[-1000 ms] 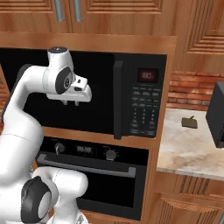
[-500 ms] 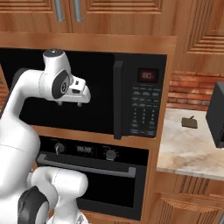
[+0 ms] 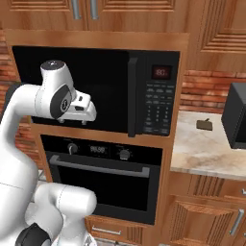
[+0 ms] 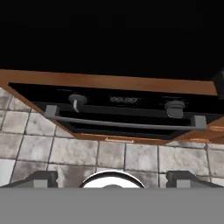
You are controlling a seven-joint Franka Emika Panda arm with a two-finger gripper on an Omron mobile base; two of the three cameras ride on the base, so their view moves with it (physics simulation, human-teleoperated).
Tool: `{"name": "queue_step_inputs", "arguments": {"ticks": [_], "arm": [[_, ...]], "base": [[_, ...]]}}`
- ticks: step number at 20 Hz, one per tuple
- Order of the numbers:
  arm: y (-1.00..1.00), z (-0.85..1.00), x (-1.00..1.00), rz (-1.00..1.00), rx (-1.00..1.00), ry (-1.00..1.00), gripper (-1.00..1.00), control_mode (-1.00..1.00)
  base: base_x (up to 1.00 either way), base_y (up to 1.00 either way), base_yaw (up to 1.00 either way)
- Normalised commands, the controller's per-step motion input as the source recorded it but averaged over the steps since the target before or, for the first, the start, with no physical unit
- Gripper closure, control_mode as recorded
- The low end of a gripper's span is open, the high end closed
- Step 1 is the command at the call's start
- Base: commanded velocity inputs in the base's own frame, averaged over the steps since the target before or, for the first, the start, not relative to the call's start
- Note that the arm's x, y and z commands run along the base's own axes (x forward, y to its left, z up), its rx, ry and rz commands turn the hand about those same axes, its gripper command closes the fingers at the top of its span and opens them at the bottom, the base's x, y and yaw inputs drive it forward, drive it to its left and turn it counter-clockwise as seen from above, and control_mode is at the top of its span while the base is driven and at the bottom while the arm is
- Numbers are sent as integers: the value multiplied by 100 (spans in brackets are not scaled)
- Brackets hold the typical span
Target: Open the microwave door.
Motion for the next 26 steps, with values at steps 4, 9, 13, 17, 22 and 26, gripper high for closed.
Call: {"name": "queue_step_inputs", "arguments": {"ticks": [4, 9, 13, 17, 22, 26], "arm": [[0, 0, 0, 0, 0, 0, -100, 100], [0, 0, 0, 0, 0, 0, -100, 100], [-8, 0, -37, 0, 0, -4, -100, -100], [-14, 0, -87, 0, 0, -17, -100, -100], [-24, 21, -71, 0, 0, -42, -100, -100], [-25, 33, -3, 0, 0, -64, -100, -100]], "base": [[-25, -43, 0], [-11, -58, 0], [-32, -11, 0], [0, 0, 0], [0, 0, 0], [0, 0, 0]]}}
